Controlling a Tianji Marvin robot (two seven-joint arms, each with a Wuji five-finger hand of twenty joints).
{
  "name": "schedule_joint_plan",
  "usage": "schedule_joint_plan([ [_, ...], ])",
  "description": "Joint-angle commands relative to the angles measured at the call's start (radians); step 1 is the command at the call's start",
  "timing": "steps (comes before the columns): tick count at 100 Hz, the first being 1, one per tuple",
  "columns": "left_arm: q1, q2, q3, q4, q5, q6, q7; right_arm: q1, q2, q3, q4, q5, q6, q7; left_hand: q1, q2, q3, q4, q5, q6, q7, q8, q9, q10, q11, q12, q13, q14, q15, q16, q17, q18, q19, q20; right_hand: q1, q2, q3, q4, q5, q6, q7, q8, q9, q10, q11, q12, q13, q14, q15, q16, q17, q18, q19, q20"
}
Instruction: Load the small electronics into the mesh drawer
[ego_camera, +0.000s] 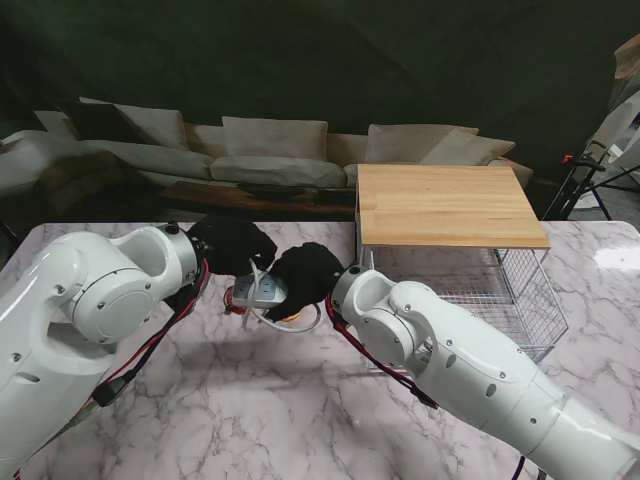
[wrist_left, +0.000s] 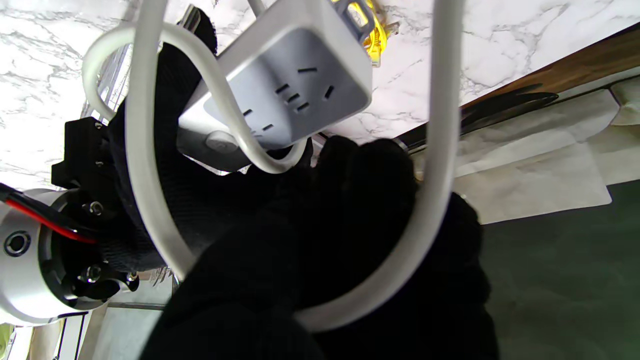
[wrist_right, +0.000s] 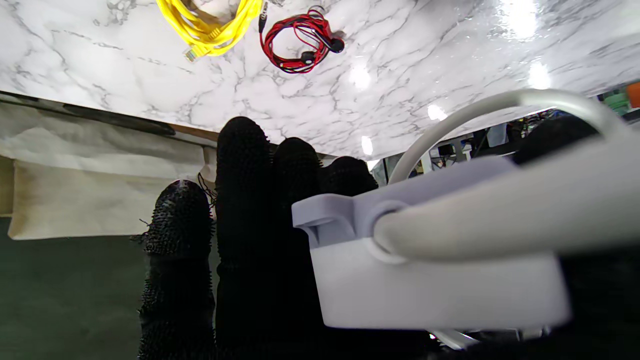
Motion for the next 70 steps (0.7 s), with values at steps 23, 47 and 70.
schedule_joint_plan([
  [23,-0.106,-0.002,0.058,0.093,-0.016,0.009,-0.028,-0.014,0.001,0.009,-0.002,0.026,-0.149,-0.011,0.094,0.167,-0.122,-0.056,-0.069,0.025,-0.070,0.008,-0.031,0.036,-0.114,-0.111,-0.005,0.014,-0.101,0.021,-0.027,0.002,-0.054,0.028,0.128,0.151,0.526,0.104,0.136,-0.118,0.152,0.010,0.058,-0.131,0.080,0.000,0.037,-0.031,0.026,0.005,-0.002,0.007,0.022,0.005],
  [47,-0.199,0.012,0.145,0.162,-0.086,0.020,-0.099,-0.041,-0.002,0.031,-0.031,0.109,-0.230,-0.005,0.094,0.179,-0.130,-0.057,-0.065,0.031,-0.070,0.017,-0.020,0.033,-0.056,-0.097,0.028,0.004,-0.061,0.048,0.003,-0.009,-0.027,0.047,0.125,0.160,0.523,0.100,0.133,-0.128,0.154,0.016,0.055,-0.138,0.079,0.003,0.037,-0.037,0.024,0.006,0.002,0.006,0.022,0.003],
  [70,-0.239,0.023,0.184,0.176,-0.144,0.020,-0.149,-0.079,-0.008,0.068,-0.055,0.197,-0.219,0.000,0.094,0.181,-0.159,-0.057,-0.056,0.000,-0.050,0.033,-0.010,0.010,0.009,-0.051,0.043,-0.017,-0.007,0.067,0.018,-0.022,0.008,0.060,0.137,0.167,0.507,0.098,0.127,-0.120,0.150,0.019,0.047,-0.133,0.078,0.007,0.031,-0.032,0.021,0.007,-0.005,0.008,0.017,0.001],
])
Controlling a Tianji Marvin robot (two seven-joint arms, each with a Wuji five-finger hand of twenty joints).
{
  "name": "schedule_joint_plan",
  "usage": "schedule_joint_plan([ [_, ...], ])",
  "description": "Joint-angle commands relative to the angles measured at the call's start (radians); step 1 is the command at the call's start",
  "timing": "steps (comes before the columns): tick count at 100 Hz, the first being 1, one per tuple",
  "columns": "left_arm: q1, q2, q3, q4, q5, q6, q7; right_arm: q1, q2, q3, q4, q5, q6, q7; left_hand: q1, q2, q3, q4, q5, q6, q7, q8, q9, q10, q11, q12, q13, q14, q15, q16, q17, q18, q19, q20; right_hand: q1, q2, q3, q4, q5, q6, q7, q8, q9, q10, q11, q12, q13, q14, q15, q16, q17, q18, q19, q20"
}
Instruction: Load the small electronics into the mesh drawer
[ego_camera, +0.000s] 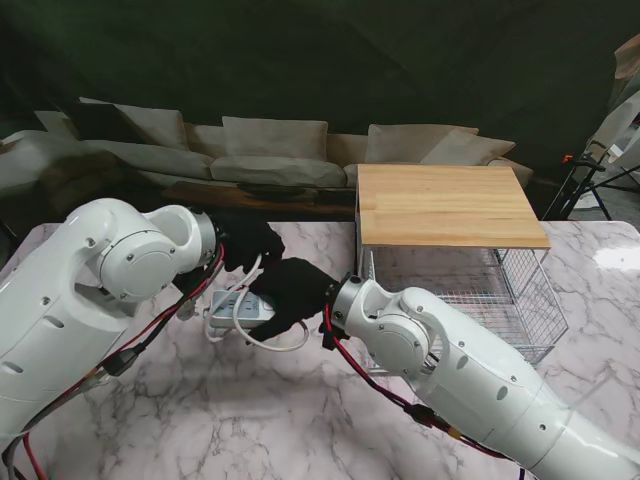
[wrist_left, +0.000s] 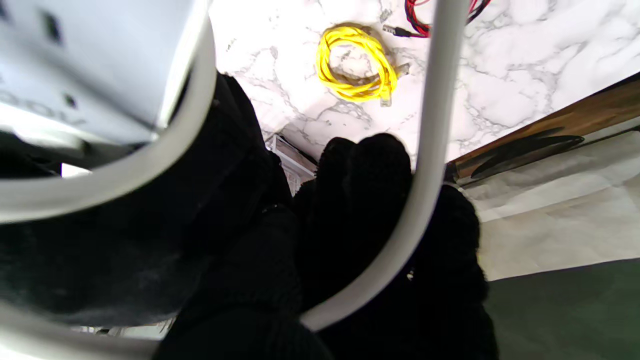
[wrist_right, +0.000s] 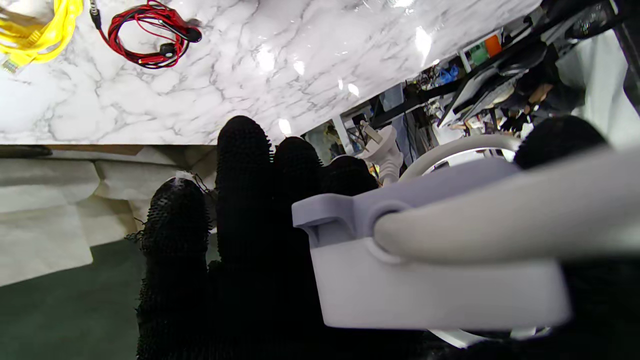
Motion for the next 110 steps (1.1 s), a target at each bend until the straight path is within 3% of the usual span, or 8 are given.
schedule_joint_plan([
  [1,-0.016,0.002,0.014,0.010,-0.019,0.000,-0.038,-0.013,-0.008,0.012,-0.023,-0.002,0.007,-0.007,0.071,0.054,-0.022,-0.023,-0.002,-0.111,0.013,0.016,0.005,0.007,0.041,0.025,0.052,-0.015,0.062,0.018,0.028,-0.018,0.065,0.035,0.137,0.168,0.507,0.098,0.127,-0.120,0.150,0.020,0.046,-0.133,0.078,0.007,0.031,-0.032,0.021,0.007,-0.030,-0.014,0.016,0.002],
  [14,-0.055,0.016,0.044,0.036,-0.060,-0.013,-0.095,-0.044,-0.012,0.039,-0.043,0.020,0.005,-0.028,0.071,0.078,-0.068,-0.014,-0.018,-0.169,0.029,0.035,-0.019,-0.028,0.096,0.084,0.014,-0.028,0.098,0.036,-0.006,-0.022,0.072,0.042,0.142,0.171,0.502,0.096,0.124,-0.116,0.150,0.021,0.042,-0.132,0.080,0.009,0.029,-0.034,0.022,0.009,-0.030,-0.012,0.016,0.002],
  [30,-0.097,0.029,0.082,0.077,-0.092,-0.033,-0.143,-0.081,-0.019,0.071,-0.072,0.061,0.009,-0.052,0.071,0.086,-0.095,-0.003,-0.019,-0.218,0.043,0.037,-0.022,-0.043,0.137,0.147,0.006,-0.044,0.158,0.058,-0.016,-0.020,0.081,0.052,0.148,0.177,0.493,0.091,0.117,-0.112,0.148,0.024,0.035,-0.129,0.080,0.009,0.025,-0.032,0.021,0.010,-0.034,-0.012,0.012,0.002],
  [46,-0.108,0.031,0.093,0.099,-0.097,-0.026,-0.154,-0.104,-0.023,0.091,-0.099,0.086,0.016,-0.065,0.071,0.067,-0.090,0.001,-0.020,-0.197,0.044,0.027,-0.007,-0.051,0.165,0.178,0.018,-0.046,0.185,0.062,-0.003,-0.018,0.097,0.056,0.152,0.179,0.487,0.088,0.111,-0.107,0.148,0.027,0.030,-0.128,0.081,0.010,0.019,-0.032,0.019,0.010,-0.038,-0.011,0.009,0.002],
  [62,-0.046,0.020,0.030,0.078,-0.033,-0.019,-0.117,-0.107,-0.016,0.102,-0.101,0.059,0.035,-0.058,0.071,0.038,-0.086,-0.001,-0.033,-0.160,0.020,-0.013,0.005,-0.054,0.153,0.170,0.028,-0.043,0.172,0.044,0.012,-0.023,0.101,0.048,0.153,0.176,0.490,0.089,0.112,-0.105,0.150,0.027,0.033,-0.126,0.083,0.009,0.022,-0.029,0.022,0.011,-0.036,-0.011,0.010,0.004],
  [72,0.014,0.012,-0.039,0.050,0.024,-0.029,-0.082,-0.100,-0.010,0.105,-0.088,0.039,0.054,-0.040,0.071,0.045,-0.129,0.001,-0.044,-0.161,0.022,-0.021,-0.019,-0.055,0.106,0.128,-0.014,-0.021,0.095,0.015,-0.024,-0.016,0.061,0.026,0.152,0.174,0.492,0.091,0.113,-0.104,0.150,0.026,0.034,-0.123,0.084,0.008,0.021,-0.028,0.022,0.011,-0.038,-0.010,0.010,0.005],
  [87,0.065,0.010,-0.113,0.036,0.066,-0.084,-0.067,-0.086,-0.008,0.112,-0.059,0.015,0.082,-0.035,0.048,0.055,-0.190,0.008,-0.030,-0.206,0.059,0.001,-0.077,-0.049,0.004,0.029,-0.106,0.015,-0.069,-0.014,-0.114,0.007,-0.042,0.014,0.154,0.173,0.493,0.091,0.113,-0.103,0.150,0.025,0.034,-0.121,0.084,0.007,0.020,-0.026,0.022,0.011,-0.039,-0.008,0.009,0.005],
  [110,0.075,0.020,-0.132,0.086,0.104,-0.156,-0.098,-0.084,-0.009,0.149,-0.057,-0.014,0.107,-0.055,0.000,0.046,-0.202,0.009,-0.041,-0.229,0.047,-0.002,-0.158,-0.042,-0.147,-0.101,-0.218,0.033,-0.309,-0.069,-0.227,0.035,-0.201,0.004,0.153,0.175,0.491,0.091,0.113,-0.102,0.151,0.024,0.034,-0.124,0.085,0.007,0.020,-0.027,0.023,0.012,-0.039,-0.007,0.009,0.007],
])
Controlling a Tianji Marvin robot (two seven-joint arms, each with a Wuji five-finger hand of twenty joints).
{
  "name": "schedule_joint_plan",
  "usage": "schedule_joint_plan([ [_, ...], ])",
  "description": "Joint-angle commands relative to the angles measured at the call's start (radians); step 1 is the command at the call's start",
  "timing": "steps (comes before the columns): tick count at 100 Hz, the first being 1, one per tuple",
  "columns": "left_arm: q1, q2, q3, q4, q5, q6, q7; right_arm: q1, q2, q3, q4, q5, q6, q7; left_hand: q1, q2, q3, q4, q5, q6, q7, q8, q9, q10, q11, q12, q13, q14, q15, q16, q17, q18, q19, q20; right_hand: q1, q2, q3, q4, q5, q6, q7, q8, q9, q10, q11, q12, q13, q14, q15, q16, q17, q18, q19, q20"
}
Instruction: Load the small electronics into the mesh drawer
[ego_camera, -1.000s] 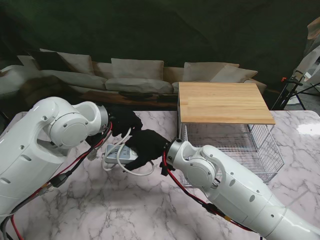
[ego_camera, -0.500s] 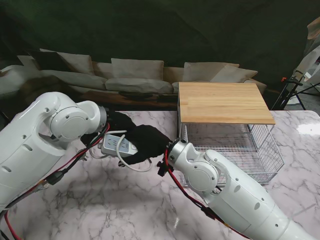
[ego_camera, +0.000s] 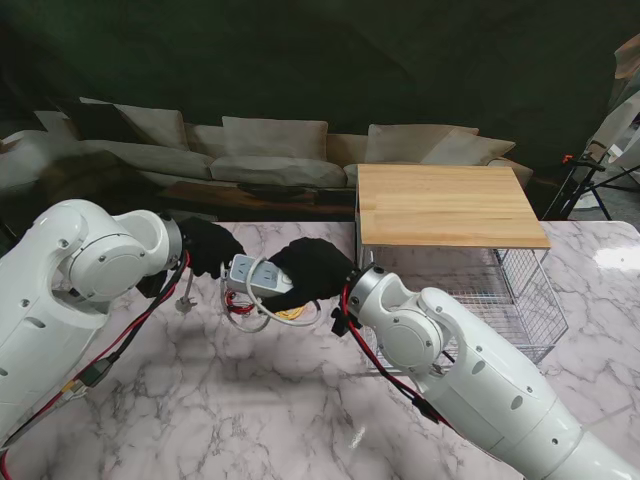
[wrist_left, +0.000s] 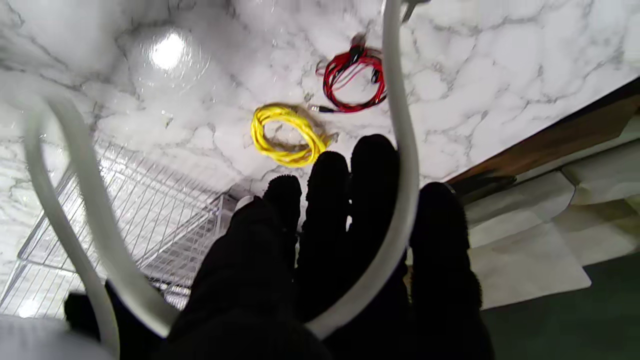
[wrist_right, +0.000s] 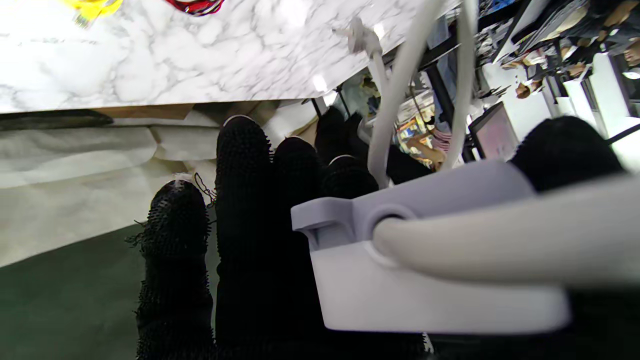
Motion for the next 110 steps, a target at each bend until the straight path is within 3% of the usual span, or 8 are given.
schedule_joint_plan([
  [1,-0.003,0.009,0.004,0.038,0.013,-0.017,-0.021,0.005,0.003,0.017,-0.005,-0.010,0.011,-0.013,0.001,0.008,-0.001,0.018,-0.017,-0.030,0.000,0.008,-0.040,0.009,-0.048,-0.042,-0.037,0.039,-0.075,-0.024,-0.042,0.033,-0.043,-0.008,0.153,0.176,0.491,0.091,0.113,-0.102,0.151,0.023,0.031,-0.124,0.084,0.006,0.020,-0.027,0.023,0.012,-0.013,-0.018,0.008,0.007],
  [29,-0.007,0.012,0.039,0.141,0.027,-0.070,0.016,0.019,0.002,0.029,0.007,-0.027,0.031,-0.021,-0.132,0.037,-0.017,0.005,-0.067,-0.007,-0.145,-0.043,-0.212,0.042,-0.236,-0.229,-0.185,0.060,-0.323,-0.134,-0.159,0.039,-0.237,-0.043,0.154,0.175,0.490,0.092,0.113,-0.102,0.151,0.023,0.030,-0.123,0.083,0.006,0.019,-0.027,0.023,0.012,-0.013,-0.018,0.008,0.007],
  [39,-0.012,0.011,0.057,0.170,0.028,-0.071,0.035,0.023,0.000,0.026,0.016,-0.027,0.034,-0.024,-0.220,0.080,-0.023,0.009,-0.108,0.046,-0.293,-0.133,-0.335,0.109,-0.325,-0.340,-0.253,0.081,-0.397,-0.201,-0.198,0.029,-0.313,-0.069,0.154,0.175,0.490,0.092,0.113,-0.102,0.151,0.022,0.029,-0.123,0.083,0.006,0.018,-0.028,0.022,0.011,-0.013,-0.018,0.008,0.008],
  [49,-0.021,0.012,0.075,0.186,0.015,-0.063,0.035,0.025,-0.001,0.023,0.020,-0.026,0.038,-0.027,-0.326,0.035,-0.029,0.010,-0.305,0.129,-0.453,-0.291,-0.522,0.201,-0.411,-0.428,-0.343,0.106,-0.447,-0.250,-0.244,0.023,-0.386,-0.093,0.155,0.175,0.491,0.092,0.113,-0.102,0.151,0.022,0.029,-0.122,0.084,0.006,0.018,-0.026,0.021,0.011,-0.013,-0.018,0.007,0.008],
  [58,-0.029,0.014,0.088,0.197,-0.015,-0.055,0.032,0.026,-0.001,0.021,0.021,-0.025,0.040,-0.027,-0.418,-0.075,-0.020,0.013,-0.465,0.173,-0.526,-0.397,-0.606,0.240,-0.442,-0.474,-0.371,0.120,-0.454,-0.270,-0.258,0.030,-0.424,-0.101,0.155,0.174,0.491,0.092,0.113,-0.102,0.151,0.022,0.030,-0.122,0.084,0.006,0.019,-0.026,0.022,0.011,-0.013,-0.017,0.006,0.008],
  [69,-0.030,0.013,0.092,0.200,-0.022,-0.051,0.038,0.027,-0.002,0.021,0.021,-0.026,0.042,-0.027,-0.494,-0.167,-0.014,0.005,-0.516,0.193,-0.537,-0.488,-0.714,0.275,-0.462,-0.540,-0.419,0.152,-0.476,-0.300,-0.273,0.048,-0.482,-0.119,0.155,0.174,0.491,0.092,0.113,-0.102,0.151,0.022,0.028,-0.123,0.083,0.005,0.018,-0.027,0.021,0.011,-0.014,-0.017,0.006,0.008],
  [89,0.023,-0.001,0.031,0.166,0.003,-0.004,0.092,0.027,-0.002,0.027,0.022,-0.038,0.044,-0.036,-0.571,-0.172,-0.023,-0.014,-0.516,0.175,-0.544,-0.568,-0.882,0.254,-0.481,-0.600,-0.584,0.248,-0.536,-0.390,-0.319,0.150,-0.626,-0.200,0.154,0.176,0.491,0.092,0.113,-0.102,0.151,0.022,0.028,-0.122,0.083,0.006,0.018,-0.027,0.020,0.011,-0.014,-0.017,0.005,0.008],
  [110,0.081,-0.015,-0.052,0.122,0.021,-0.048,0.191,0.031,-0.001,0.029,0.025,-0.044,0.048,-0.033,-0.537,-0.175,-0.017,-0.005,-0.518,0.083,-0.523,-0.512,-0.851,0.174,-0.475,-0.575,-0.702,0.228,-0.578,-0.460,-0.368,0.237,-0.812,-0.315,0.154,0.177,0.490,0.092,0.113,-0.102,0.151,0.022,0.027,-0.123,0.083,0.006,0.017,-0.027,0.019,0.010,-0.014,-0.016,0.005,0.008],
])
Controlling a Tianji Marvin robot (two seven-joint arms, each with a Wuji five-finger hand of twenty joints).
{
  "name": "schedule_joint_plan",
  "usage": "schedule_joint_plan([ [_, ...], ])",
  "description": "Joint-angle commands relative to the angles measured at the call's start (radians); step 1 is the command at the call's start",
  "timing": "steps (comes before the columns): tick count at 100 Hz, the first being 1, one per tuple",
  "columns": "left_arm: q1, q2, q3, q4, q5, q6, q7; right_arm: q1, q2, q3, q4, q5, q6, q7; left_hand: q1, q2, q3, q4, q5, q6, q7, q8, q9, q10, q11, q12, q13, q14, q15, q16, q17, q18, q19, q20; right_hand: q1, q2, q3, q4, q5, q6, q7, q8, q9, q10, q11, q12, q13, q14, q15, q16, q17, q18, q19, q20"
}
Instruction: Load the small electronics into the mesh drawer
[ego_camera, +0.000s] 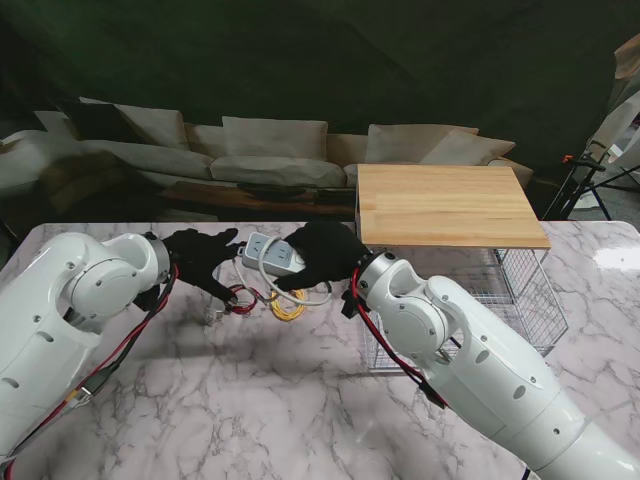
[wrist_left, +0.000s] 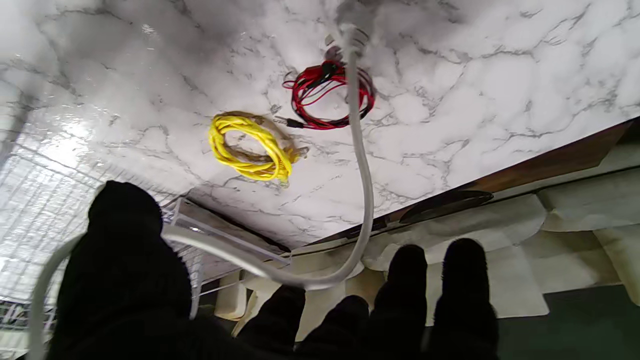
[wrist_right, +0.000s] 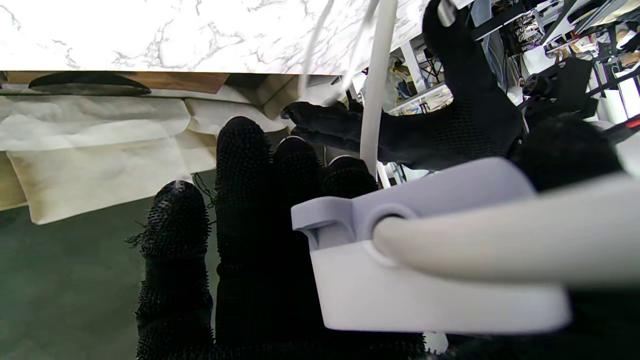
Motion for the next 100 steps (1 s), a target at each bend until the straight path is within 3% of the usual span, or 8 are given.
schedule_joint_plan([
  [1,-0.015,0.002,0.011,-0.008,-0.042,-0.020,-0.023,0.006,-0.001,0.002,0.001,-0.003,0.007,0.000,0.008,-0.022,-0.016,-0.006,-0.027,-0.048,0.003,0.024,-0.029,-0.031,-0.007,0.008,-0.038,0.003,-0.023,-0.015,-0.014,0.067,-0.056,-0.038,0.154,0.177,0.490,0.092,0.113,-0.102,0.151,0.022,0.027,-0.124,0.083,0.006,0.017,-0.027,0.019,0.010,-0.008,-0.016,0.005,0.008],
  [21,-0.106,0.000,0.126,0.081,-0.110,-0.035,0.009,0.013,-0.005,-0.004,0.004,0.000,0.004,-0.008,0.077,-0.042,0.001,0.004,-0.022,-0.128,-0.001,0.028,-0.055,-0.062,-0.015,-0.009,-0.038,-0.021,-0.020,-0.020,0.007,0.028,-0.071,-0.049,0.153,0.176,0.490,0.093,0.113,-0.102,0.151,0.022,0.028,-0.125,0.082,0.005,0.018,-0.027,0.019,0.010,-0.008,-0.016,0.005,0.008],
  [56,-0.187,-0.014,0.275,0.182,-0.209,0.063,0.057,0.003,-0.004,0.006,-0.006,-0.002,-0.003,-0.014,0.223,0.007,0.011,0.005,-0.019,-0.205,0.000,0.002,-0.023,-0.114,-0.004,-0.009,0.015,-0.085,-0.007,-0.025,0.025,-0.054,-0.026,-0.033,0.154,0.175,0.491,0.093,0.112,-0.102,0.150,0.021,0.028,-0.125,0.082,0.005,0.018,-0.029,0.017,0.010,-0.008,-0.016,0.005,0.008],
  [61,-0.186,-0.018,0.281,0.192,-0.226,0.073,0.073,0.002,-0.005,0.008,-0.007,-0.003,-0.003,-0.016,0.275,0.049,-0.006,0.005,0.039,-0.246,0.032,0.046,0.020,-0.140,0.007,0.008,0.036,-0.099,-0.003,-0.022,0.029,-0.057,0.000,-0.030,0.153,0.176,0.491,0.093,0.112,-0.102,0.150,0.021,0.026,-0.125,0.081,0.005,0.017,-0.029,0.017,0.010,-0.008,-0.016,0.005,0.008],
  [70,-0.171,-0.022,0.278,0.190,-0.245,0.100,0.088,0.000,-0.006,0.011,-0.008,-0.006,-0.003,-0.023,0.381,0.135,-0.013,0.007,0.264,-0.266,0.192,0.164,0.167,-0.229,0.078,0.070,0.130,-0.162,0.017,-0.013,0.062,-0.092,0.074,-0.010,0.153,0.177,0.490,0.093,0.112,-0.103,0.150,0.021,0.027,-0.125,0.081,0.006,0.018,-0.030,0.017,0.010,-0.008,-0.016,0.005,0.008],
  [75,-0.154,-0.024,0.268,0.186,-0.237,0.102,0.106,-0.001,-0.006,0.014,-0.010,-0.007,0.000,-0.027,0.447,0.111,-0.010,0.006,0.418,-0.241,0.318,0.306,0.355,-0.229,0.155,0.118,0.267,-0.222,0.055,0.004,0.117,-0.129,0.170,0.015,0.154,0.179,0.489,0.093,0.112,-0.103,0.150,0.021,0.027,-0.125,0.082,0.006,0.017,-0.028,0.016,0.010,-0.008,-0.016,0.005,0.008],
  [83,-0.124,-0.030,0.244,0.190,-0.221,0.081,0.152,-0.005,-0.007,0.022,-0.013,-0.011,0.005,-0.035,0.506,0.100,-0.006,0.011,0.567,-0.210,0.449,0.375,0.648,-0.245,0.270,0.186,0.475,-0.262,0.139,0.050,0.193,-0.180,0.349,0.055,0.154,0.181,0.488,0.093,0.112,-0.103,0.149,0.021,0.026,-0.125,0.082,0.007,0.018,-0.028,0.017,0.010,-0.009,-0.015,0.004,0.008],
  [100,-0.082,-0.029,0.211,0.188,-0.234,0.033,0.173,-0.012,-0.012,0.037,-0.021,-0.015,0.028,-0.059,0.531,0.093,0.003,0.016,0.587,-0.181,0.662,0.486,0.808,-0.205,0.368,0.287,0.610,-0.249,0.270,0.161,0.238,-0.229,0.497,0.125,0.157,0.182,0.487,0.094,0.111,-0.101,0.149,0.022,0.024,-0.121,0.084,0.008,0.016,-0.026,0.017,0.011,-0.009,-0.012,0.001,0.007],
])
